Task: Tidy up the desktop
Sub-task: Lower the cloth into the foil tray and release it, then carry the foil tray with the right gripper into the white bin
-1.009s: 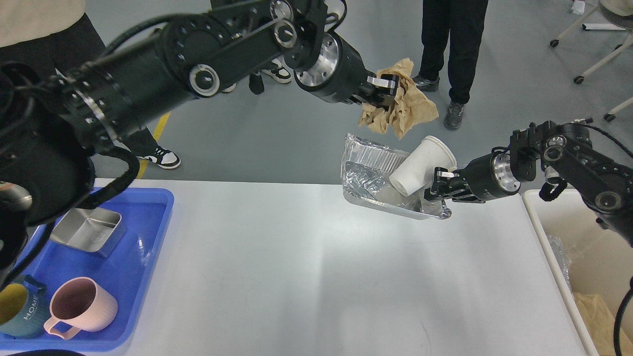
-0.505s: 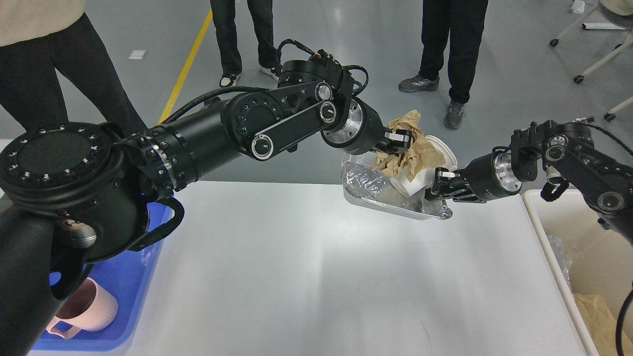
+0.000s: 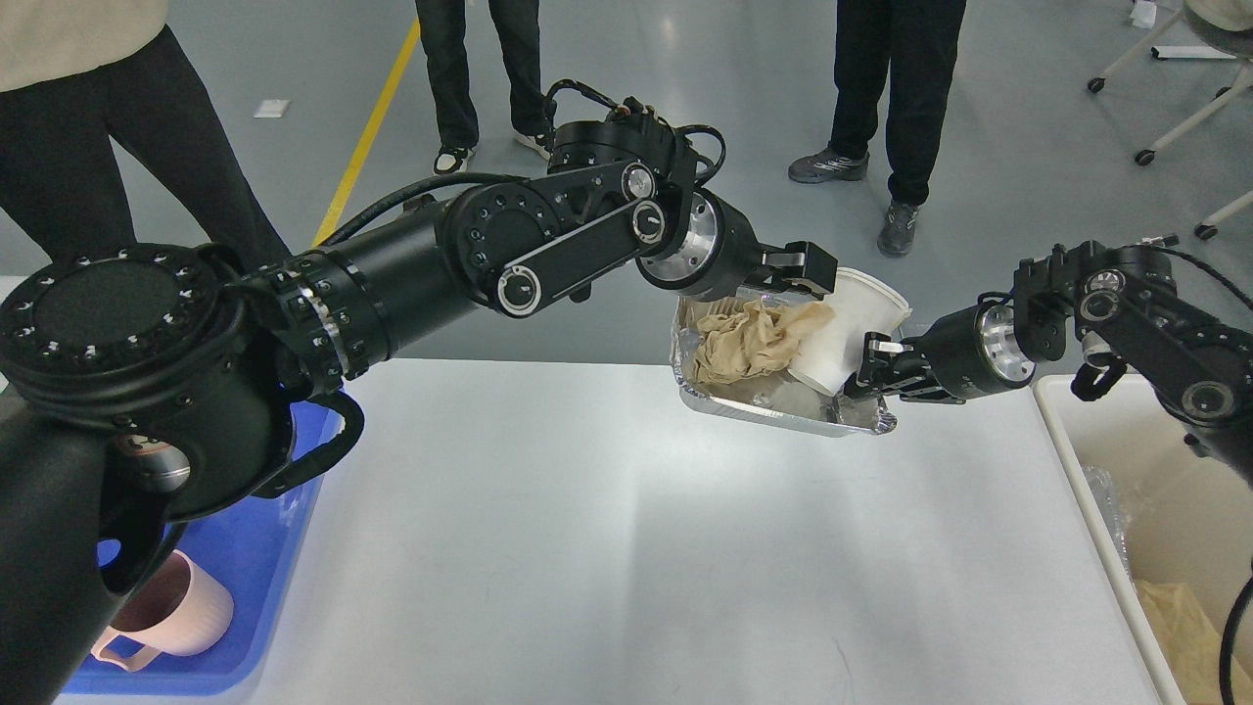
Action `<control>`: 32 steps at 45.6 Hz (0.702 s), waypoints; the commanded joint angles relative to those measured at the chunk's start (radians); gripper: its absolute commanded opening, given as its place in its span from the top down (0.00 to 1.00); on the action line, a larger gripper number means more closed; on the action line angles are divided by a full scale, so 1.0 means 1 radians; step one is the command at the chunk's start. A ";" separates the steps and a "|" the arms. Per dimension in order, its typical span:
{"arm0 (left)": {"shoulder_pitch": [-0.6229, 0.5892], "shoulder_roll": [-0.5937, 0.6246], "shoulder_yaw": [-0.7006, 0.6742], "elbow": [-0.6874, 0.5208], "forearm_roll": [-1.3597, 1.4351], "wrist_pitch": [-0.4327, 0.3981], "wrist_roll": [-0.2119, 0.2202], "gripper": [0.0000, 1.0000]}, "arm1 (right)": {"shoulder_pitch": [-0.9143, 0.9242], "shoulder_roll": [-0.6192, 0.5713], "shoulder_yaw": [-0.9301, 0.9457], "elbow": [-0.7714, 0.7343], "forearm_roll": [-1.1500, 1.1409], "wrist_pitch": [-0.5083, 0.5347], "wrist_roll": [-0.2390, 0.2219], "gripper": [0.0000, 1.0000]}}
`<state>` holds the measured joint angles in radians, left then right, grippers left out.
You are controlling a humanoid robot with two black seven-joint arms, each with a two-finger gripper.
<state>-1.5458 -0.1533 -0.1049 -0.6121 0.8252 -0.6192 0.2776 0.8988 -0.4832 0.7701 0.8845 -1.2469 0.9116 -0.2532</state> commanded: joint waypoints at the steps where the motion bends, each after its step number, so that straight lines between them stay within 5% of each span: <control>1: -0.002 0.000 -0.004 0.000 -0.004 0.001 -0.001 0.04 | 0.000 0.000 0.000 -0.001 0.000 0.000 0.000 1.00; 18: 0.004 0.107 -0.093 0.000 -0.095 0.032 -0.023 0.04 | 0.000 -0.029 0.012 -0.053 0.000 -0.005 0.009 1.00; 24: 0.058 0.257 -0.168 0.000 -0.164 0.047 -0.093 0.04 | -0.009 -0.109 0.041 -0.087 0.001 -0.005 0.032 1.00; 32: 0.223 0.489 -0.329 0.000 -0.262 0.045 -0.198 0.04 | -0.026 -0.173 0.107 -0.222 0.003 -0.014 0.130 1.00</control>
<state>-1.4284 0.2013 -0.3331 -0.6118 0.6219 -0.5727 0.1402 0.8820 -0.6212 0.8325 0.7526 -1.2459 0.9056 -0.1785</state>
